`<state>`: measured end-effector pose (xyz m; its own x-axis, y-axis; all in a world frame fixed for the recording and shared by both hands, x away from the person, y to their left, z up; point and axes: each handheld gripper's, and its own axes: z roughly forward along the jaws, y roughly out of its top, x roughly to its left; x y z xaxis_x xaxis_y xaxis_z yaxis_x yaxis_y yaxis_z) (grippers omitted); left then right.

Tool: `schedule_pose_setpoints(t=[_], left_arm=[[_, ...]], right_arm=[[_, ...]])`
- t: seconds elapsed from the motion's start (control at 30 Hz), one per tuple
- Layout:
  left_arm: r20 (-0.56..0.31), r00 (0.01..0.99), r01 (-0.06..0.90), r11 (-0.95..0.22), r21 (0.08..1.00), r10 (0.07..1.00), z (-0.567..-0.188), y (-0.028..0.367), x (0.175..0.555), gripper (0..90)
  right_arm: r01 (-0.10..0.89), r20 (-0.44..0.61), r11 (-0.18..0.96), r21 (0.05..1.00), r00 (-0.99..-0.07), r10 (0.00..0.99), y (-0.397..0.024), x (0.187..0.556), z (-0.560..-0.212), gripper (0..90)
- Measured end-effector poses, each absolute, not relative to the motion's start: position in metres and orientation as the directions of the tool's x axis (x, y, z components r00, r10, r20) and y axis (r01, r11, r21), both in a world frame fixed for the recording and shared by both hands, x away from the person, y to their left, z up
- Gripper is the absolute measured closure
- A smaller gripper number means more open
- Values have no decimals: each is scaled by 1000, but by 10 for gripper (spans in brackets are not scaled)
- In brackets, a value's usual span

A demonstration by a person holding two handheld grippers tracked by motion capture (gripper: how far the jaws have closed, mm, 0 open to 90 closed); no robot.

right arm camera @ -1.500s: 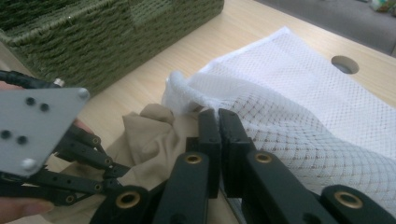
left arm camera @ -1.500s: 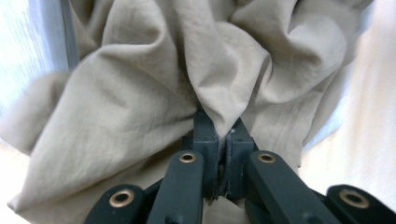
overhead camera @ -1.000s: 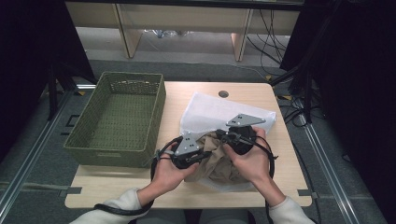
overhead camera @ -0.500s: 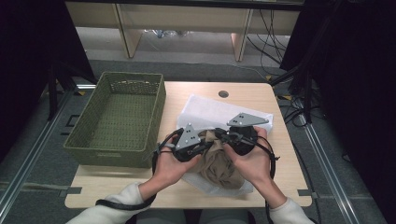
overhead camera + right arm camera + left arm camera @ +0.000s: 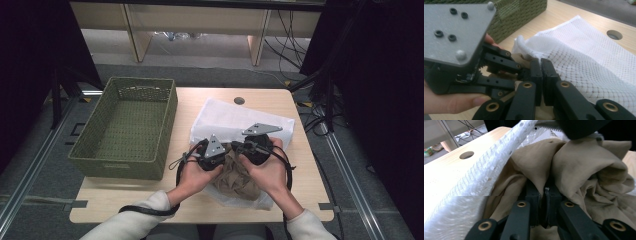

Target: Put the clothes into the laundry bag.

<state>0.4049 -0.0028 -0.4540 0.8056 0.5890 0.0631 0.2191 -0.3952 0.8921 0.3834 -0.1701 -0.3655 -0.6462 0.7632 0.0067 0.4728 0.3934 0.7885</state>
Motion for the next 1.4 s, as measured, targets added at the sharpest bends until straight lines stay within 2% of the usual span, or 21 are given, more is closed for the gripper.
schedule_pose_setpoints(t=[0.1, 0.13, 0.23, 0.37, 0.57, 0.6, 0.8, 0.83, 0.9, 1.17, 1.4], left_arm=[[86, 816, 201, -420, 885, 572, -457, -3, 406, 790], [70, 819, 206, -407, 890, 569, -458, -4, 406, 763], [58, 829, 203, -397, 895, 556, -459, -2, 406, 666], [62, 848, 197, -421, 886, 526, -457, 7, 404, 490], [61, 850, 199, -425, 883, 523, -450, 22, 392, 332], [70, 858, 186, -434, 881, 509, -448, 25, 391, 322], [60, 874, 167, -415, 894, 483, -438, 40, 377, 311], [67, 875, 162, -420, 893, 480, -438, 43, 375, 310], [81, 880, 151, -436, 887, 469, -437, 49, 371, 303], [60, 872, 172, -420, 891, 485, -438, 71, 368, 276], [77, 893, 196, -538, 820, 443, -462, 68, 366, 202]], right_arm=[[497, 5, 399, 771, -631, 776, -171, 384, -368, 899], [500, 11, 399, 768, -634, 773, -171, 385, -369, 898], [495, -5, 409, 767, -632, 775, -172, 386, -371, 899], [506, 12, 401, 764, -633, 774, -173, 387, -371, 898], [514, 23, 393, 762, -629, 777, -172, 386, -371, 898], [490, -2, 416, 766, -645, 764, -173, 388, -371, 898], [516, 21, 384, 766, -616, 787, -172, 385, -370, 898], [491, -4, 409, 769, -636, 772, -173, 387, -370, 898], [502, 7, 400, 767, -630, 777, -173, 386, -370, 898], [508, 16, 401, 762, -634, 773, -172, 386, -370, 898], [488, -8, 423, 764, -648, 762, -172, 388, -371, 898]])
